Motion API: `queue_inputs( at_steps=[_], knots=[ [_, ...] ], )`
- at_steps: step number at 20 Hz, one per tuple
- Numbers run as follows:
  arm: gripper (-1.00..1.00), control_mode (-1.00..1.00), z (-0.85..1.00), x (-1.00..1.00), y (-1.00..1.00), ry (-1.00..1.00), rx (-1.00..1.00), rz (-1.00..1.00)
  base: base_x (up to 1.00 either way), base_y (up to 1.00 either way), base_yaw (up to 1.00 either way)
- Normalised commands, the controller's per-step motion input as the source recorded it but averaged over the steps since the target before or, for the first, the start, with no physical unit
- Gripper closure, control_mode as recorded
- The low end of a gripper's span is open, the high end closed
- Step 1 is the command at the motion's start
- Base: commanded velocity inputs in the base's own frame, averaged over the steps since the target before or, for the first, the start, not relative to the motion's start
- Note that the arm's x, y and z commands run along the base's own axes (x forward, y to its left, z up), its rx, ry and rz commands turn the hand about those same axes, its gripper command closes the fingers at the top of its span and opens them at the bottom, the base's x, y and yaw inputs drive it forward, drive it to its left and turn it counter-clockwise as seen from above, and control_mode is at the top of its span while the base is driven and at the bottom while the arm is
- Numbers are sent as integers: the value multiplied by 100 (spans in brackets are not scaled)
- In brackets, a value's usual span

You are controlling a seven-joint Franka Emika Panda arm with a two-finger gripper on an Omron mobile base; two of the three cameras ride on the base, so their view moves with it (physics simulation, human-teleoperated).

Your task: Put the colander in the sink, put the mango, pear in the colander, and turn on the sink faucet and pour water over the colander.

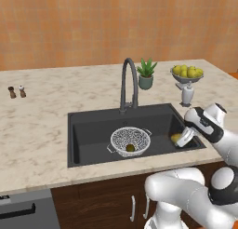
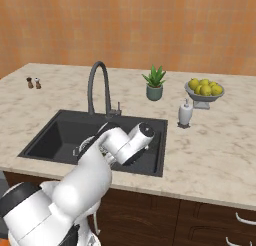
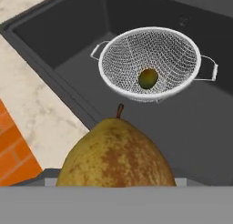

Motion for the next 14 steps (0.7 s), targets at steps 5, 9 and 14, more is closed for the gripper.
queue_inputs(
  at_steps=[5, 9, 14],
  knots=[
    [100, -100, 1, 27, 22, 0, 14, 20, 0, 0, 0],
    [100, -100, 0, 43, 27, 0, 15, 21, 0, 0, 0],
    [100, -100, 0, 47, 53, 0, 14, 21, 0, 0, 0]
  ],
)
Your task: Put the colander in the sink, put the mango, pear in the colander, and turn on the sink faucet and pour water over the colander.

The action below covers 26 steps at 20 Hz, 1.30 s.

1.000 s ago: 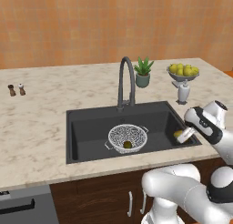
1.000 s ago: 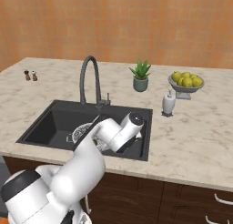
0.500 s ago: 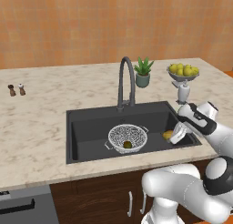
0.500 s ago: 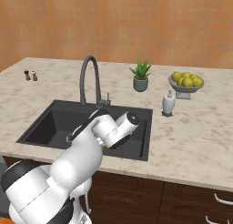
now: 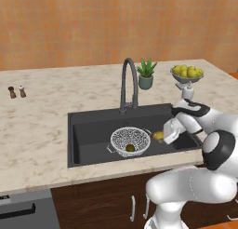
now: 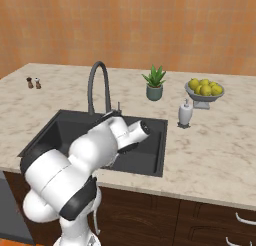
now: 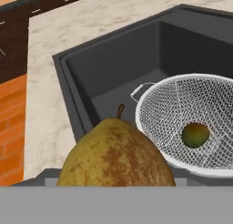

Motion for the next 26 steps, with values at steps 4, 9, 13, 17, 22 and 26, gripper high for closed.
queue_inputs(
  at_steps=[4, 9, 13, 17, 22, 26],
  knots=[
    [100, -100, -1, 38, 51, 0, 8, 16, 0, 0, 0],
    [100, -100, -15, 33, 37, 0, 2, 4, 0, 0, 0],
    [100, -100, -48, 24, 23, 0, 0, 0, 0, 0, 0],
    [100, -100, -41, 24, 12, -5, 0, 0, 0, 0, 0],
    [100, -100, -14, 7, 39, -11, -2, -4, 0, 0, 0],
    [100, -100, -22, 18, 26, -3, -5, -11, 0, 0, 0]
  ],
)
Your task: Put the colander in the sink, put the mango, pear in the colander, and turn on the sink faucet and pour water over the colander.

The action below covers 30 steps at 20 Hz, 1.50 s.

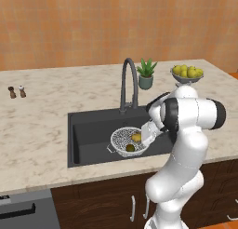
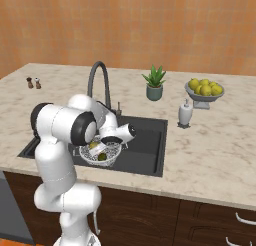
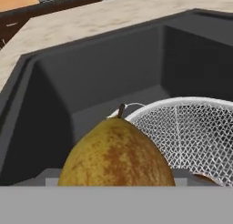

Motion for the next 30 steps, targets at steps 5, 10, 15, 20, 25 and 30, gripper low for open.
queue_inputs(
  at_steps=[5, 10, 15, 20, 25, 30],
  knots=[
    [100, -100, -35, 27, 4, 0, -5, -7, 0, 0, 0],
    [100, -100, -27, 2, 1, 0, -2, 0, 0, 0, 0],
    [100, -100, -28, 10, 7, 0, -2, 0, 0, 0, 0],
    [100, -100, -14, 7, 0, -1, 0, 0, 0, 0, 0],
    [100, -100, -14, 18, 2, -1, 0, 0, 0, 0, 0],
    [-100, -100, -13, 21, 5, 0, 0, 0, 0, 0, 0]
  ],
)
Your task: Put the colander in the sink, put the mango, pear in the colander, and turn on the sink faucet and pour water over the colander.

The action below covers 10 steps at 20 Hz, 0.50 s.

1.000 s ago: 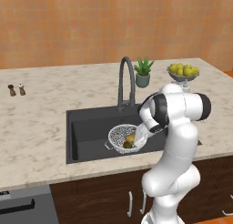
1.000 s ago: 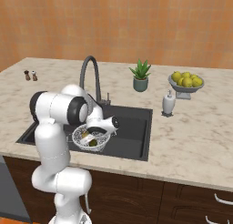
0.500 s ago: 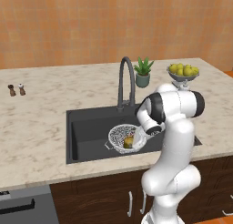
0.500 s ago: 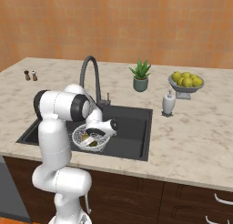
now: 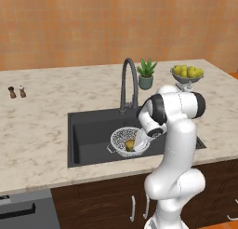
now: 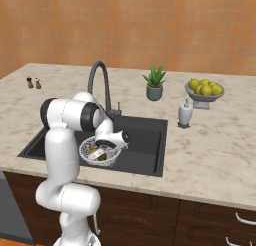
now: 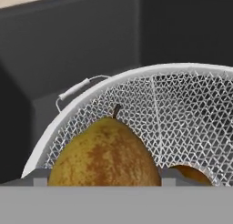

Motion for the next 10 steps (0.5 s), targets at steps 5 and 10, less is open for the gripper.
queue_inputs(
  at_steps=[5, 10],
  knots=[
    [-100, -100, 14, -1, 0, -4, 0, 0, 0, 0, 0],
    [-100, -100, 24, -2, 0, -14, 0, 0, 0, 0, 0]
  ],
)
